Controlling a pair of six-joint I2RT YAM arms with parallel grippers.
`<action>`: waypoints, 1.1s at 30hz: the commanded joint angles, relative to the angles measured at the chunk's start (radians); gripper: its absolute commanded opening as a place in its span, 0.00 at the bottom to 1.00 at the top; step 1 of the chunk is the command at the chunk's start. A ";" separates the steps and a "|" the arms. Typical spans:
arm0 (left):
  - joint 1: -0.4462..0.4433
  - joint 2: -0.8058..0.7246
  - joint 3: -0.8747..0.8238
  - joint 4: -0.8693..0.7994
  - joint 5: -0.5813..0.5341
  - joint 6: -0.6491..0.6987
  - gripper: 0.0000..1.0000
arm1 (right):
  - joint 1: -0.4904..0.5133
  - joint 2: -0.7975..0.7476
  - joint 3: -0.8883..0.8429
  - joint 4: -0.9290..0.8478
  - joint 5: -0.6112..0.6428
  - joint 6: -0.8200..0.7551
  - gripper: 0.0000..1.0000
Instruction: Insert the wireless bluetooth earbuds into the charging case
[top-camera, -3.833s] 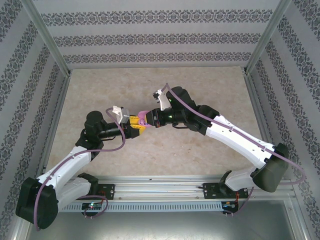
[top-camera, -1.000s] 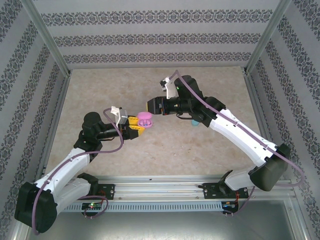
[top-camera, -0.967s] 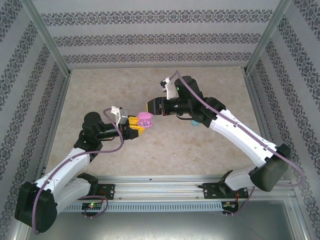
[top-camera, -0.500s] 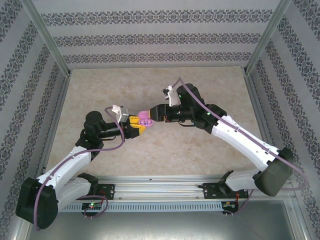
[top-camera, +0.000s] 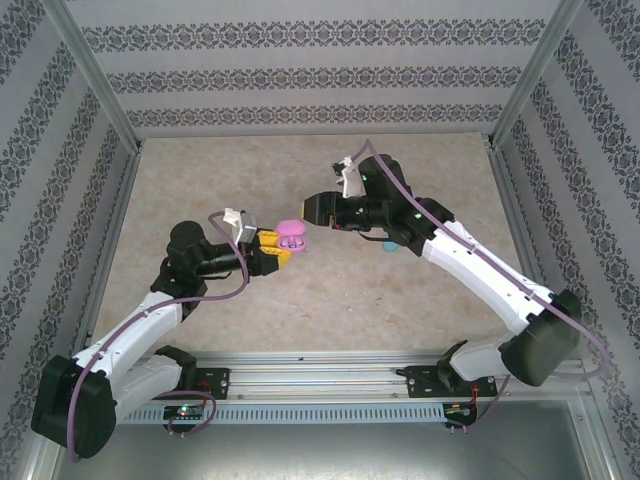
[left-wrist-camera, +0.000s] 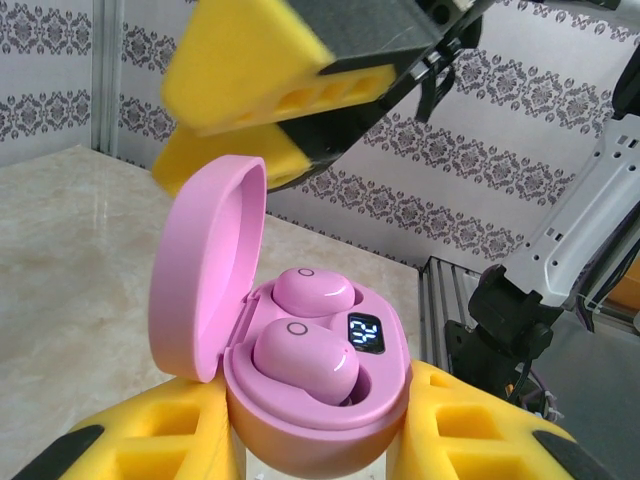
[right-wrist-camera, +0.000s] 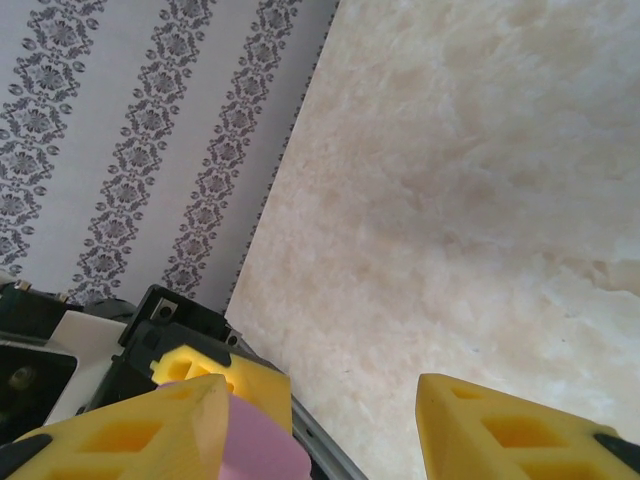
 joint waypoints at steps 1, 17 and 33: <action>-0.016 -0.009 0.034 0.054 0.019 -0.012 0.24 | 0.012 0.050 0.041 0.028 -0.068 0.021 0.52; -0.014 -0.008 0.056 -0.020 -0.059 0.023 0.24 | 0.030 -0.031 -0.115 0.104 -0.137 0.098 0.56; -0.014 -0.001 0.089 -0.096 -0.171 0.023 0.29 | 0.069 0.011 -0.208 0.485 -0.262 0.399 0.37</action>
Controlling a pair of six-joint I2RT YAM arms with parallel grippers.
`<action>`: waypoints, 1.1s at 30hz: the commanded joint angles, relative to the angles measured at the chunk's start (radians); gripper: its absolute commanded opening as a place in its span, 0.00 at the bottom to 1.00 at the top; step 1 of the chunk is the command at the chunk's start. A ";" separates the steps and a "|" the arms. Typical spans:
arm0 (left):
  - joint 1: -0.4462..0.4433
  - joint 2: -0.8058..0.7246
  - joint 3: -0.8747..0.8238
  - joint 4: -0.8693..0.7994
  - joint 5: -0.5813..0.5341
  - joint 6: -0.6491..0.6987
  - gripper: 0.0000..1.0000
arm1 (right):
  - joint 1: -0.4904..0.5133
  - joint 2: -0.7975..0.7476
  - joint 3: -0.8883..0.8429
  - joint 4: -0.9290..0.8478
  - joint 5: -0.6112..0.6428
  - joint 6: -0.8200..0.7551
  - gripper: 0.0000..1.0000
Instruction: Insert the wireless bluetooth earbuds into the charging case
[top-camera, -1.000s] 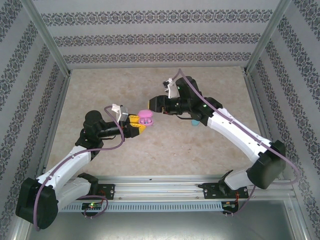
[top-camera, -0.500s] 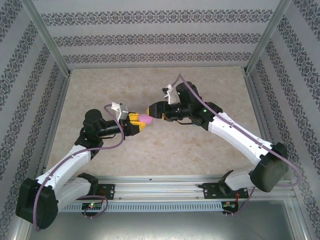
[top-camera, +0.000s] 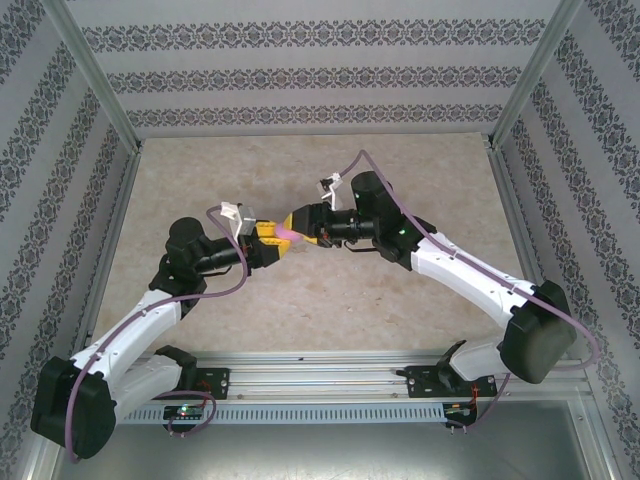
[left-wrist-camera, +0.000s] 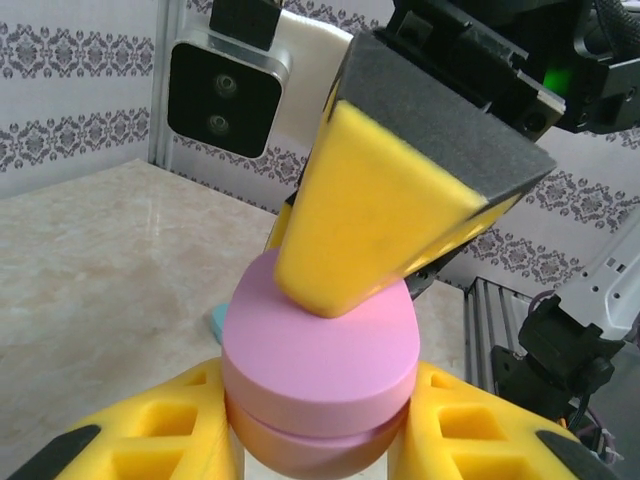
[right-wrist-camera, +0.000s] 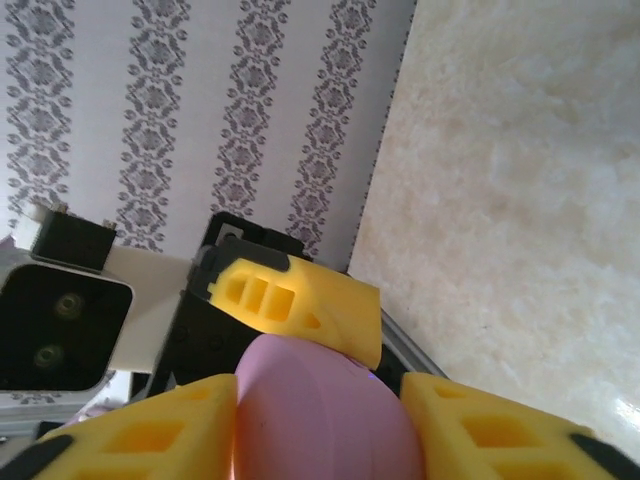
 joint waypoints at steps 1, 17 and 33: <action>-0.011 0.003 0.055 -0.068 -0.055 0.014 0.30 | 0.026 0.017 -0.003 0.115 -0.061 0.065 0.32; -0.009 -0.085 0.057 -0.189 -0.017 0.137 0.68 | -0.013 0.063 -0.018 0.199 -0.056 0.129 0.14; 0.026 -0.165 0.028 -0.375 -0.181 0.201 0.80 | -0.273 0.222 0.052 -0.286 0.084 -0.439 0.12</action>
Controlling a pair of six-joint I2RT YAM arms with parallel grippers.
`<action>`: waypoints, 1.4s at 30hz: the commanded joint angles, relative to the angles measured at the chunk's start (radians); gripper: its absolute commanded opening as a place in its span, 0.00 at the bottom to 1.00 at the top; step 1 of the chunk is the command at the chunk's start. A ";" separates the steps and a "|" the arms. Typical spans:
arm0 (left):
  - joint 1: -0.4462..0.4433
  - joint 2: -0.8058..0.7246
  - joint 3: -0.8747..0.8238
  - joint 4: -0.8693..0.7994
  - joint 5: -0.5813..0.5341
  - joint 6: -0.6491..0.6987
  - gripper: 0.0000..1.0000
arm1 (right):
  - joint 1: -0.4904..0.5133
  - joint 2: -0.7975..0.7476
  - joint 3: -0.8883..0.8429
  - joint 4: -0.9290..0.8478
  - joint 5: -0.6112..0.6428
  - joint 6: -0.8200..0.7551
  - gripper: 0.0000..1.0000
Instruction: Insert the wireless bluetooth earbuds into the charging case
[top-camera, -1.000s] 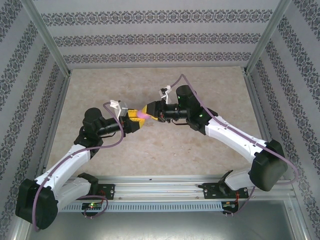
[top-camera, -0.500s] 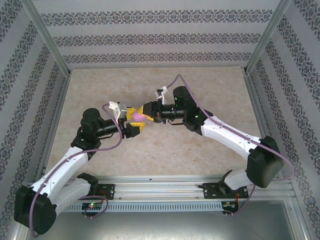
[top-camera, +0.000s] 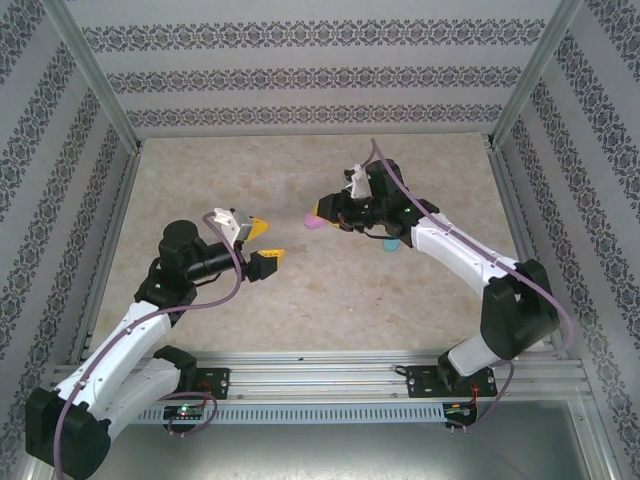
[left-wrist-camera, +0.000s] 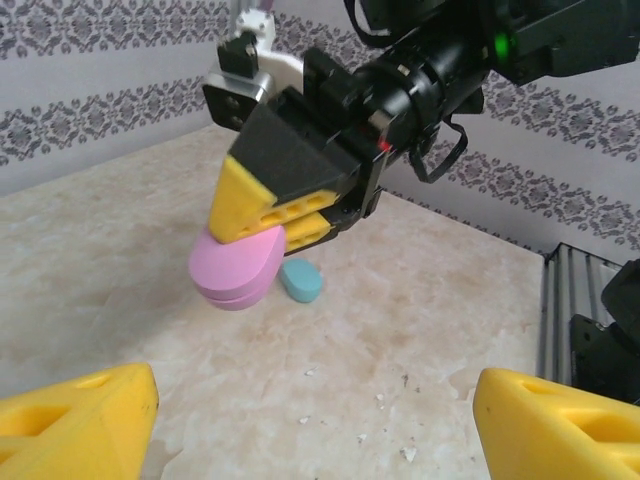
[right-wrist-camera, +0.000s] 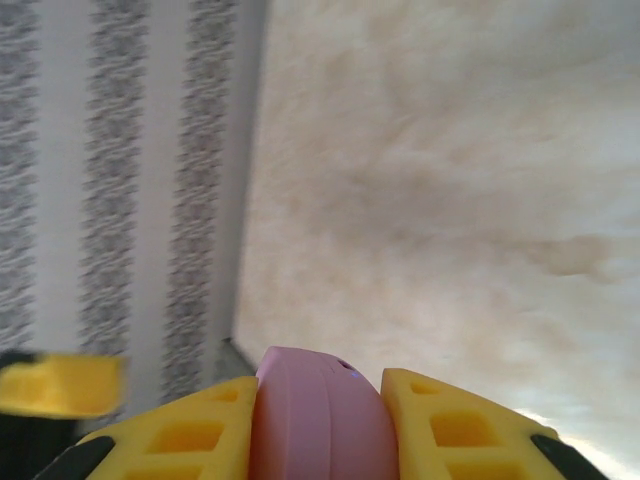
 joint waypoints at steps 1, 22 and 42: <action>0.017 -0.026 -0.011 -0.042 -0.033 0.022 0.80 | -0.053 0.094 0.016 -0.098 0.033 -0.192 0.12; 0.044 -0.004 -0.091 -0.003 -0.057 0.012 0.80 | -0.133 0.542 0.209 -0.163 -0.085 -0.322 0.25; 0.113 0.012 -0.013 -0.108 -0.184 0.031 0.76 | -0.140 0.166 0.206 -0.432 0.283 -0.519 0.53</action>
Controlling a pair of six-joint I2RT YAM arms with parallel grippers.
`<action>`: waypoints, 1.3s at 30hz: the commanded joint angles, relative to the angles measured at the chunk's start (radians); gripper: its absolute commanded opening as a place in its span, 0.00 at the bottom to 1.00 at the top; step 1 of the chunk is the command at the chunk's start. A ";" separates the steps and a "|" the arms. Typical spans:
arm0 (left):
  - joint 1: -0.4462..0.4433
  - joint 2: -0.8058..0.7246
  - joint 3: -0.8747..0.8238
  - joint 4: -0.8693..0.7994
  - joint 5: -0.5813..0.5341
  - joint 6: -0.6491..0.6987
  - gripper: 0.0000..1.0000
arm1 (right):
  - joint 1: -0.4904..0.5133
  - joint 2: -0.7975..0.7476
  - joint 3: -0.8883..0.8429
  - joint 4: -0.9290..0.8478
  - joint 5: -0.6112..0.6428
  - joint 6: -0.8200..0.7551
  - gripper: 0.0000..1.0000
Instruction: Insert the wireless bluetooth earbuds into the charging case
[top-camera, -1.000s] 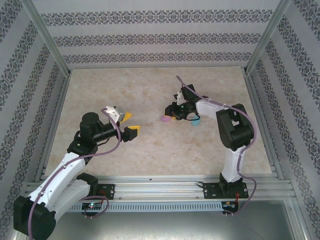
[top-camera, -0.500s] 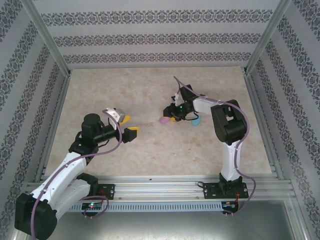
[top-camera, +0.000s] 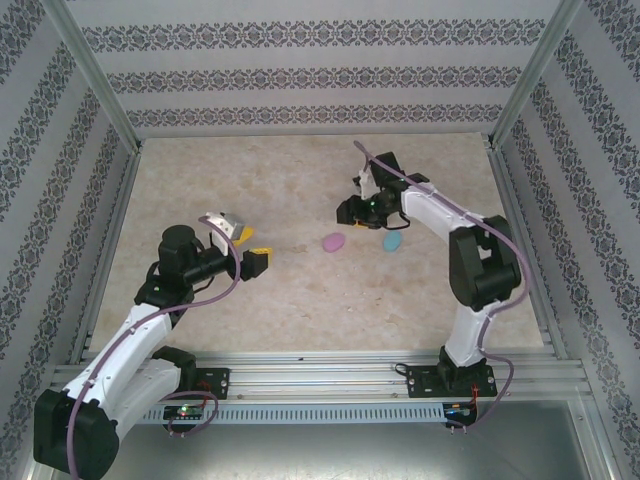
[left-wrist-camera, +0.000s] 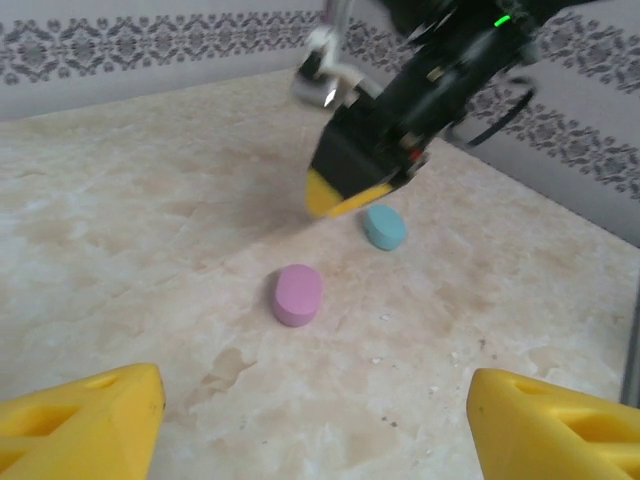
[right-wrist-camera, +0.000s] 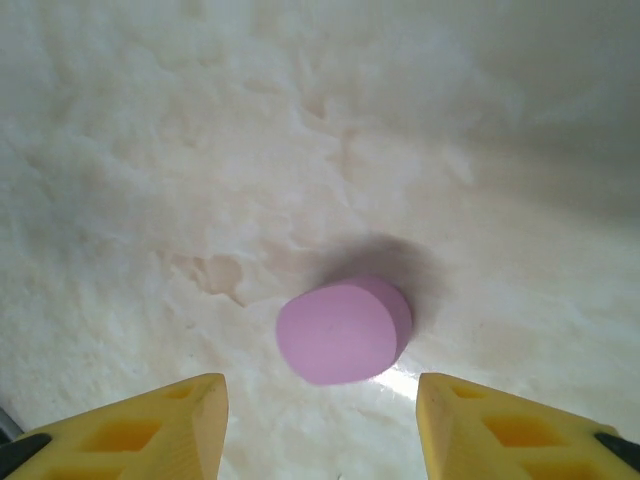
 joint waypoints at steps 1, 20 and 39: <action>0.020 0.010 0.064 -0.071 -0.123 0.031 0.76 | -0.006 -0.142 -0.052 -0.023 0.138 -0.055 0.53; 0.127 0.072 0.016 -0.071 -0.613 0.001 0.93 | -0.170 -0.905 -0.802 0.462 0.652 -0.103 0.98; 0.173 0.153 -0.266 0.447 -0.758 0.046 1.00 | -0.315 -0.680 -1.103 1.189 0.574 -0.275 0.98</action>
